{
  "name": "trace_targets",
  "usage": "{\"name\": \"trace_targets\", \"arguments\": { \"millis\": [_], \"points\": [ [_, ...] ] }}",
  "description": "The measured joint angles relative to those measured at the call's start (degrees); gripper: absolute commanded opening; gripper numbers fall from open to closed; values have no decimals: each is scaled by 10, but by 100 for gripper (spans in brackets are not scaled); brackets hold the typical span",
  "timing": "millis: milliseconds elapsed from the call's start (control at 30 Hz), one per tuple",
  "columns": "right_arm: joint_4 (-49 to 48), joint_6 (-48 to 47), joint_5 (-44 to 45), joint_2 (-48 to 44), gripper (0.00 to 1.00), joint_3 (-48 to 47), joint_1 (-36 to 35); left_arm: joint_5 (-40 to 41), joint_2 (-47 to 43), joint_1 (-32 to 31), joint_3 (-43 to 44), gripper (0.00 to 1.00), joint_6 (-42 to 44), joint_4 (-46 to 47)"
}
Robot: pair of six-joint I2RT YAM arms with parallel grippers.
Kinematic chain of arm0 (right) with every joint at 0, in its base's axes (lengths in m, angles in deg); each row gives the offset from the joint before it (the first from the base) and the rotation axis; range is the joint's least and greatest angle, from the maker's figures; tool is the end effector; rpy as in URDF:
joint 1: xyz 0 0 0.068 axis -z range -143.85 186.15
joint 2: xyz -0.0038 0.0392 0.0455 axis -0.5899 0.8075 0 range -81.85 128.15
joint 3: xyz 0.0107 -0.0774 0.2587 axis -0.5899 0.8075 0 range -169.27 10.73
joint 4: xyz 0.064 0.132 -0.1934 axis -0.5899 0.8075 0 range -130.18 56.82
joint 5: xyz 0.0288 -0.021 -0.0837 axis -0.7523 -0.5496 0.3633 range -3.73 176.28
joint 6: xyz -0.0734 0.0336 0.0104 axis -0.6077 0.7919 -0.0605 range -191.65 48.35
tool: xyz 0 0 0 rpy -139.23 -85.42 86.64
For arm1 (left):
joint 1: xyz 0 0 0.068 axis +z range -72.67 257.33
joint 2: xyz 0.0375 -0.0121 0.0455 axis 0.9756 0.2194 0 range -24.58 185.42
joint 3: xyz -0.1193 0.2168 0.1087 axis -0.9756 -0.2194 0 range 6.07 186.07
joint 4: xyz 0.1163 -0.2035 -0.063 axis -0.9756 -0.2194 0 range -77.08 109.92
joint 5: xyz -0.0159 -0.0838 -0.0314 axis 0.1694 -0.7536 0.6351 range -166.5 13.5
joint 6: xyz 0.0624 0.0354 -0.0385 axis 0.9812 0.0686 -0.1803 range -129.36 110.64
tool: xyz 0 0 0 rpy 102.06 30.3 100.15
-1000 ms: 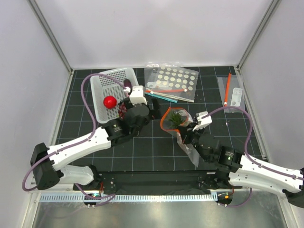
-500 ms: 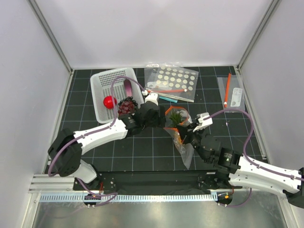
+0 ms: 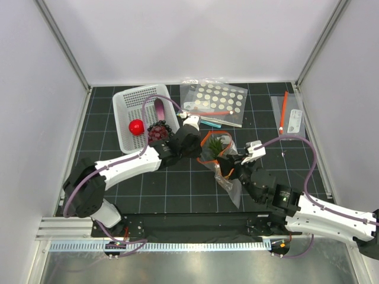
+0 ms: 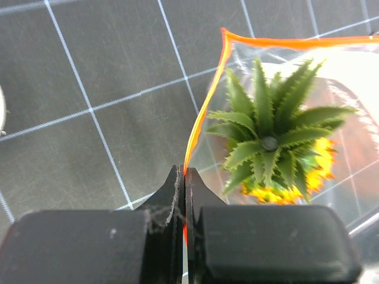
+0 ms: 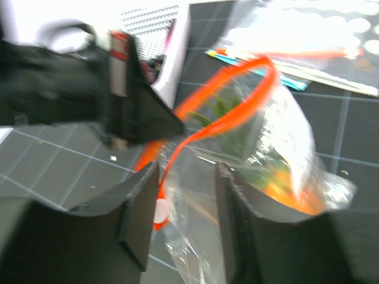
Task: Place the food in the zip-top bag and seal the zipper
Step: Adjust the zipper food storage bag at the center of the board.
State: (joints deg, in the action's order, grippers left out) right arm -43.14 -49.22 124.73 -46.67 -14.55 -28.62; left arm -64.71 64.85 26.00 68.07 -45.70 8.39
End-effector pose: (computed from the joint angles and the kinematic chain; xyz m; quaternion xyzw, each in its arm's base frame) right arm 0.1108 0.1320 0.2689 -0.0517 0.7380 0.2532 0.6234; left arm 0.2337 -0.2688 0.2345 0.0732 0.8958 -0.2300 0.3733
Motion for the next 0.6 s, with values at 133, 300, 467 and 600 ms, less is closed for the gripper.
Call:
{"name": "trace_targets", "arguments": {
  "millis": [133, 300, 467, 600],
  "points": [
    [64, 5, 28, 3, 54, -25, 0, 8, -29, 1, -2, 0, 8, 0],
    [176, 19, 75, 33, 60, -117, 0, 12, -51, 1, -5, 0, 11, 2],
    [249, 22, 112, 82, 64, -214, 0, 12, -51, 1, -10, 0, 17, 2],
    [287, 21, 131, 130, 64, -263, 0, 10, -51, 1, -10, 0, 23, 2]
  ]
}}
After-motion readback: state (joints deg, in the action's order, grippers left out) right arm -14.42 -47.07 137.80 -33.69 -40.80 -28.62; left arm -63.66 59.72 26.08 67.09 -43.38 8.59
